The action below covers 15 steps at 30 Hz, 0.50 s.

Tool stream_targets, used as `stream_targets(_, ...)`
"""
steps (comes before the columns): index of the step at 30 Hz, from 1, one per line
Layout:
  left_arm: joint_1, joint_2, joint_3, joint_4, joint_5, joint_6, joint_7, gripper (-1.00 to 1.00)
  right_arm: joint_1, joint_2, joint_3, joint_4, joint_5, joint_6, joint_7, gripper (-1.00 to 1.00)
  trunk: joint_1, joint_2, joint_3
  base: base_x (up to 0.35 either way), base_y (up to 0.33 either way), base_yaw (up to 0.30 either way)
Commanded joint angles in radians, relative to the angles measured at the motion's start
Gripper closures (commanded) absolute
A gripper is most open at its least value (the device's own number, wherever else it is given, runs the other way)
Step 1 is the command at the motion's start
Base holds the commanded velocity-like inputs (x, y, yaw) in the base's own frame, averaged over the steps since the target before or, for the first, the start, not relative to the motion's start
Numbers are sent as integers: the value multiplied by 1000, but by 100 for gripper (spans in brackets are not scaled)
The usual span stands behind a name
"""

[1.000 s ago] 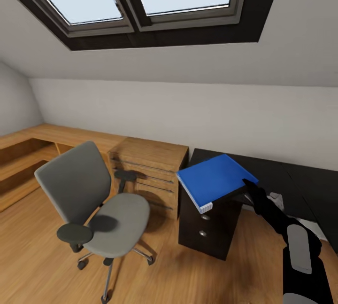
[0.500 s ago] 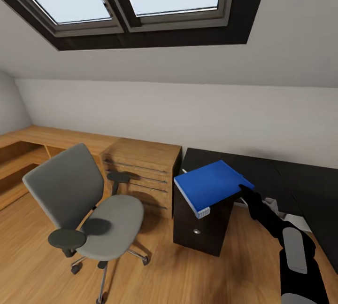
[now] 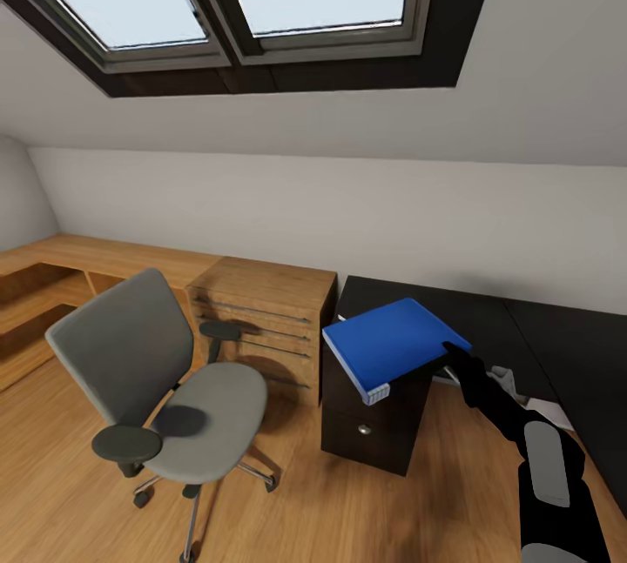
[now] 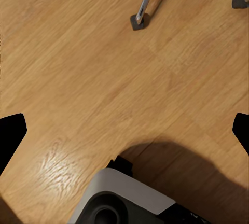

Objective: In the bedroom, organize the workspace by keeping the computer under the desk, ensuring the monitor is on the desk, placing the keyboard on the desk next to the monitor, placing the mouse on the desk next to the keyboard, moving the folder from the swivel chair onto the desk next to the mouse, stacking the notebook on top of the folder with the pen on top of the notebook, and positioning the swivel chair next to the desk.

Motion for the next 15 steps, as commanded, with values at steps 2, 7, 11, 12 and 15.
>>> stream_targets(2, 0, 0, 1, -1, 9, -1, 1, -100, -1, 1, -4, 0, 4, 7, 5, 100, -8, 13, 5, 0, 0, 0)
stream_targets(7, 0, 0, 1, -1, 9, -1, 1, -100, -1, 7, -5, 1, 1, 6, 6, 100, -19, 34, 14, 0, 0, -98)
stream_targets(11, 0, 1, 1, -1, 9, -1, 1, -100, -1, 5, -5, 29, 2, 4, 6, 100, -19, 34, 14, 0, 0, -250)
stream_targets(12, 0, 1, 1, 0, 9, -1, 1, -100, -1, 4, -5, 35, 2, 3, 6, 100, -19, 34, 14, 0, 0, -265)
stream_targets(15, 0, 1, 1, 0, 9, -1, 1, -100, -1, 4, -5, 41, 2, 3, 6, 100, -19, 34, 14, 0, 0, -266)
